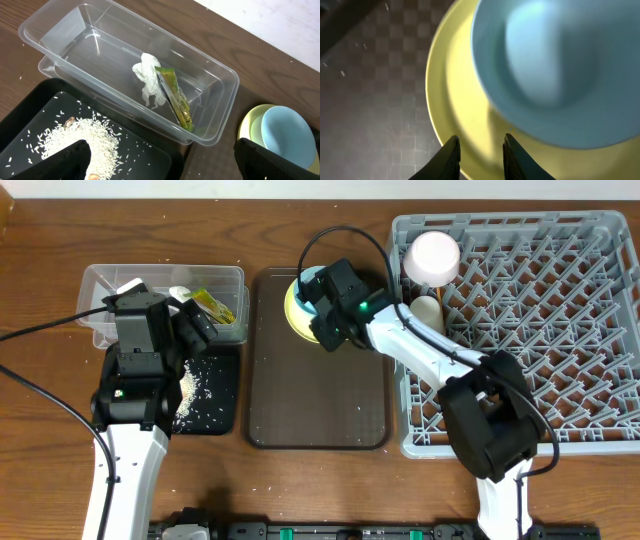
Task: Sort waste into correct bins and load items into the dishwasher rack
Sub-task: 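Move the right gripper to the blue bowl and grip its rim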
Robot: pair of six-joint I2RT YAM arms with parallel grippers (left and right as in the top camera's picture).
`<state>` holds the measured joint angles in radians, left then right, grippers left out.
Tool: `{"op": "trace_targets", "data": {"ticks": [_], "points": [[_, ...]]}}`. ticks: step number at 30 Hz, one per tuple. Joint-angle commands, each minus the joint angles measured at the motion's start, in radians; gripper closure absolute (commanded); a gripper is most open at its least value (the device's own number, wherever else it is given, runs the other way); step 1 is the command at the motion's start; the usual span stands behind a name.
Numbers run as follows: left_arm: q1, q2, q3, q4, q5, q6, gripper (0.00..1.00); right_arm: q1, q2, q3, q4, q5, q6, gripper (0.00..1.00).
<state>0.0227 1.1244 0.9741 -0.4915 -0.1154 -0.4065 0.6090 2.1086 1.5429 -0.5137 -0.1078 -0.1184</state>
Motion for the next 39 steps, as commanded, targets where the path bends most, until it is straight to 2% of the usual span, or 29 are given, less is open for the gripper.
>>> {"op": "trace_targets", "data": {"ticks": [1,13,20,27,31,39], "points": [[0.003,0.000,0.013,-0.001,-0.009,0.013,0.06,0.024,0.027,0.012,-0.034,-0.006,0.029,0.73],[0.003,0.000,0.013,-0.001,-0.009,0.013,0.06,0.093,0.029,0.015,-0.108,-0.006,0.028,0.71],[0.003,0.000,0.013,-0.001,-0.009,0.013,0.06,0.126,-0.013,0.080,-0.140,-0.003,0.015,0.70],[0.003,0.000,0.013,-0.001,-0.009,0.013,0.06,0.131,-0.045,0.151,-0.119,0.255,-0.041,0.72],[0.003,0.000,0.013,-0.001,-0.009,0.013,0.06,0.113,-0.043,0.151,-0.068,0.265,-0.109,0.75],[0.003,0.000,0.013,-0.001,-0.009,0.013,0.06,0.090,0.006,0.150,-0.013,0.227,-0.123,0.74]]}}
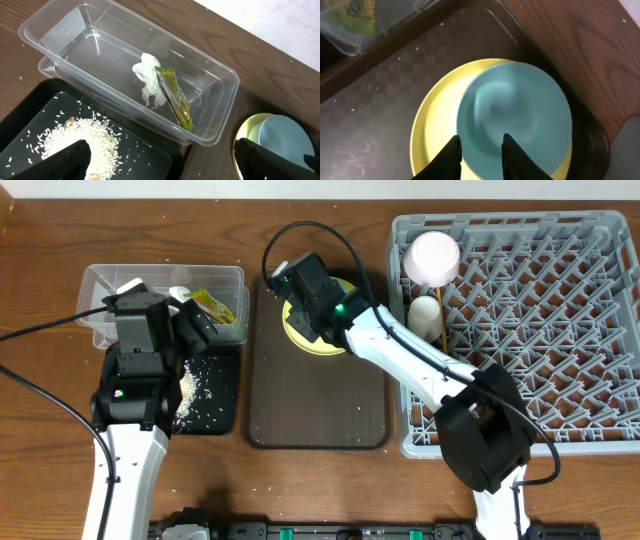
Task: Sort waste into correct bins and load items into the dishwasher rack
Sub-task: 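Move the right gripper to the blue bowl and grip its rim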
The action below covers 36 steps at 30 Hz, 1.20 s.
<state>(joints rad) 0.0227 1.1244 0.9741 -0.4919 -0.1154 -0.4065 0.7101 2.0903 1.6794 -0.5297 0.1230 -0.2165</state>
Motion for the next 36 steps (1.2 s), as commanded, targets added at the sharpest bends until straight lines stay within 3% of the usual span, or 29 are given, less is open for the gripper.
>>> {"op": "trace_targets", "data": {"ticks": [1,14,25,28,34,36], "points": [[0.003,0.000,0.013,-0.001,-0.009,0.013,0.05,-0.013,0.035,0.013,0.003,-0.004,-0.025,0.74],[0.003,0.000,0.013,-0.001,-0.009,0.013,0.06,-0.013,0.059,0.011,-0.022,-0.012,-0.025,0.74],[0.003,0.000,0.013,-0.001,-0.009,0.013,0.06,-0.018,0.115,0.009,-0.043,-0.022,-0.069,0.67],[0.003,0.000,0.013,-0.001,-0.009,0.013,0.06,-0.018,0.114,0.009,-0.042,-0.022,-0.069,0.72],[0.003,0.000,0.013,-0.001,-0.009,0.013,0.06,-0.017,0.108,0.009,-0.067,-0.023,-0.064,0.97],[0.003,0.000,0.013,-0.001,-0.009,0.013,0.05,-0.017,0.097,0.009,-0.072,-0.023,-0.042,0.98]]}}
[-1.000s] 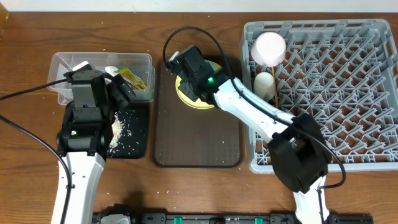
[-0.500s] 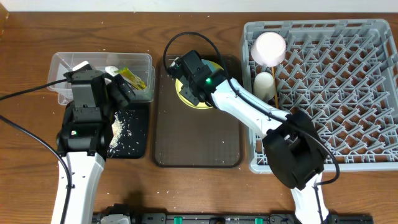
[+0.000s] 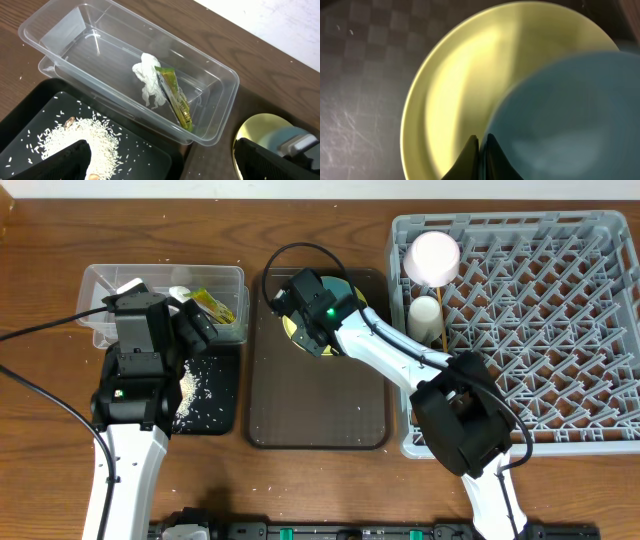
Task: Sort waste into correct bins and load items into the dishwasher rack
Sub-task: 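Move the right gripper to the blue bowl and grip its rim, then lift the blue bowl off the yellow plate and carry it into the rack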
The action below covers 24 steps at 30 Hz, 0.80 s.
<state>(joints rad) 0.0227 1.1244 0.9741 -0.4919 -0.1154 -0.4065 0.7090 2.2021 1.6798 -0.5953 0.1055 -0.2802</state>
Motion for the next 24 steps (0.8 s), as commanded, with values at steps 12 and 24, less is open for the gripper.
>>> {"op": "trace_targets", "data": {"ticks": [12,24], "points": [[0.003,0.000,0.013,-0.001,-0.009,0.013,0.06,-0.021,-0.292,0.009,-0.089,-0.075,0.187,0.99],[0.003,0.000,0.013,-0.001,-0.009,0.013,0.05,-0.182,-0.667,0.009,-0.404,-0.178,0.287,0.99]]}}
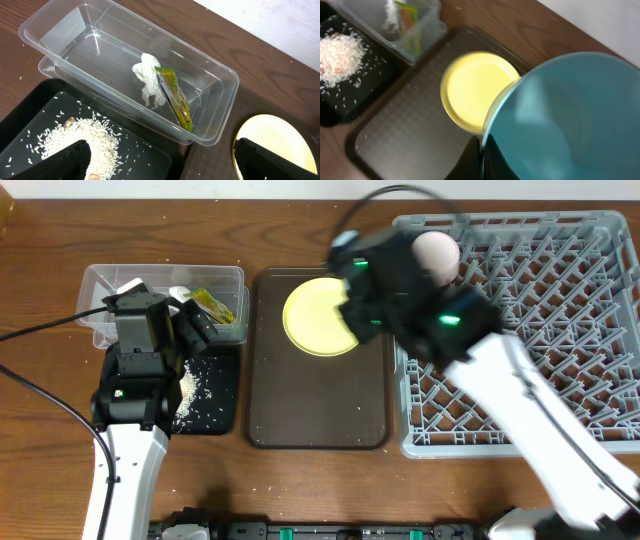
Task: Sort waste into correct bins and load items into the dishwasher rack
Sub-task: 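Lift the blue bowl off the yellow plate and carry it into the rack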
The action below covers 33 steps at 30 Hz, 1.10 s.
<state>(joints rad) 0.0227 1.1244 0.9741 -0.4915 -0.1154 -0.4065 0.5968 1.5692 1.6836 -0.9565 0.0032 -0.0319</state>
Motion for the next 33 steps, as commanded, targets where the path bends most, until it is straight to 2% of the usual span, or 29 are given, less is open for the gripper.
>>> {"op": "trace_targets", "data": {"ticks": [1,7,11,14,21,27,33], "points": [[0.003,0.000,0.013,-0.001,-0.009,0.013,0.06,-0.106,-0.047,0.005,-0.072,-0.129,0.037,0.99],[0.003,0.000,0.013,-0.001,-0.009,0.013,0.06,-0.390,-0.071,0.004,-0.251,-0.656,-0.055,0.99],[0.003,0.000,0.013,-0.001,-0.009,0.013,0.06,-0.592,-0.053,-0.021,-0.338,-1.045,-0.166,0.99],[0.003,0.000,0.013,-0.001,-0.009,0.013,0.06,-0.699,-0.050,-0.076,-0.370,-1.233,-0.271,0.99],[0.003,0.000,0.013,-0.001,-0.009,0.013,0.06,-0.801,-0.050,-0.311,-0.336,-1.341,-0.446,0.99],[0.003,0.000,0.013,-0.001,-0.009,0.013,0.06,-0.808,-0.050,-0.514,-0.179,-1.382,-0.444,0.99],[0.003,0.000,0.013,-0.001,-0.009,0.013,0.06,-0.832,-0.050,-0.619,-0.074,-1.380,-0.387,0.99]]}}
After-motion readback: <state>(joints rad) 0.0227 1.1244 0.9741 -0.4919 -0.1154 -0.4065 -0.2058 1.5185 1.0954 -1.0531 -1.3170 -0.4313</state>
